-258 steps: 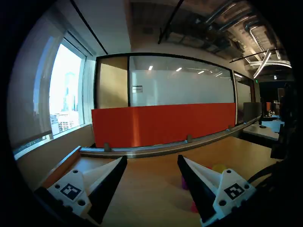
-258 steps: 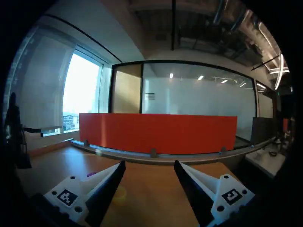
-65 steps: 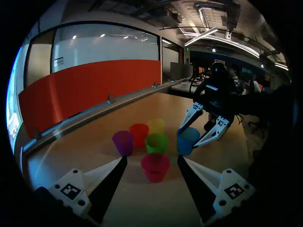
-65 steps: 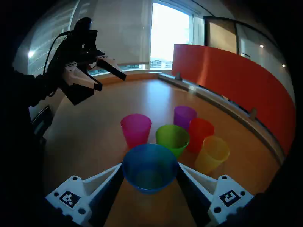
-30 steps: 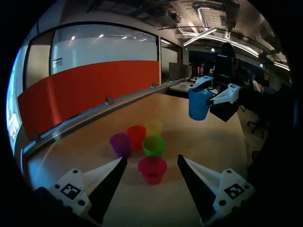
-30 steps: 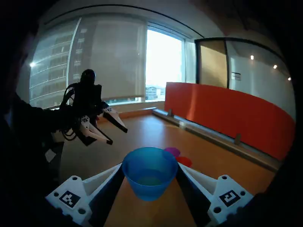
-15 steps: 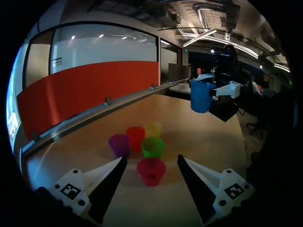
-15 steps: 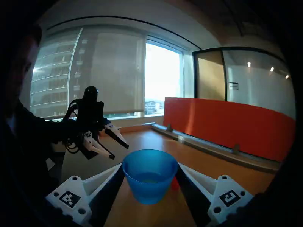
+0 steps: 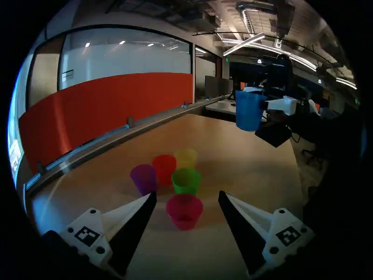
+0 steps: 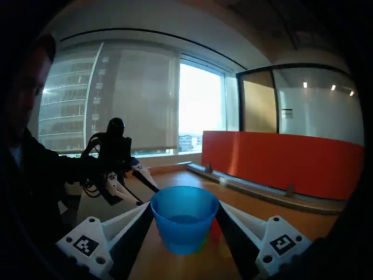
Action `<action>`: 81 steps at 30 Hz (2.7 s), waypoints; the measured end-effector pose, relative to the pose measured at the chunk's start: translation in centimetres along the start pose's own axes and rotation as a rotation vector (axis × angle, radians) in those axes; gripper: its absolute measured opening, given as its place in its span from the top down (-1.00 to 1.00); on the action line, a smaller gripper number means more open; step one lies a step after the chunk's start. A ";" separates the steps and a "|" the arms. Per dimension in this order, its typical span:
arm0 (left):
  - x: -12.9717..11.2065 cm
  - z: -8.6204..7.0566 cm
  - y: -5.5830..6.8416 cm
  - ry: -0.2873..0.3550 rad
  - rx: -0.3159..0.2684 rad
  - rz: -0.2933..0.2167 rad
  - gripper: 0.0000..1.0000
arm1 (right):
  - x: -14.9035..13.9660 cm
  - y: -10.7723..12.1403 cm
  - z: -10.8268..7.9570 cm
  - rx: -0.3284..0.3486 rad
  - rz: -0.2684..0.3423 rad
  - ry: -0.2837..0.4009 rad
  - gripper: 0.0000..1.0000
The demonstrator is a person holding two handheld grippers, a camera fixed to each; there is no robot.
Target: Pour water
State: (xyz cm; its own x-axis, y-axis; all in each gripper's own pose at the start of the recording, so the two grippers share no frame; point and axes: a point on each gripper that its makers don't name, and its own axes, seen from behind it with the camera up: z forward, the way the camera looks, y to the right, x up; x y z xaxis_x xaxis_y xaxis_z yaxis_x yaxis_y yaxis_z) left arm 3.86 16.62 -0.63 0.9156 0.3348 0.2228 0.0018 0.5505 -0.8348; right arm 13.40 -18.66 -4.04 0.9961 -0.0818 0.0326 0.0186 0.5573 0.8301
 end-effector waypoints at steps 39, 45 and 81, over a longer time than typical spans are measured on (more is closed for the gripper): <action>-1.6 5.5 -0.6 -0.139 -0.052 0.047 -0.97 | 0.9 -0.3 -0.8 0.001 -0.063 -0.011 -0.84; -2.2 7.3 -0.9 -0.169 -0.060 0.040 -0.98 | 0.8 -0.1 -1.1 0.000 -0.063 -0.011 -0.84; -4.6 15.5 -0.7 -0.287 -0.084 0.041 -0.97 | -0.7 1.4 -2.0 -0.026 -0.059 -0.035 -0.84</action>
State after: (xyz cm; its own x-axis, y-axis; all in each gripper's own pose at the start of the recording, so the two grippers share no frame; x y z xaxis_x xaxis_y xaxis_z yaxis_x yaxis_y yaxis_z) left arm -6.58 26.58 6.78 0.7646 0.5643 0.3114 0.0117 0.4710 -0.8821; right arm 12.92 -16.23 -4.01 0.9896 -0.1438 0.0044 0.0795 0.5723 0.8162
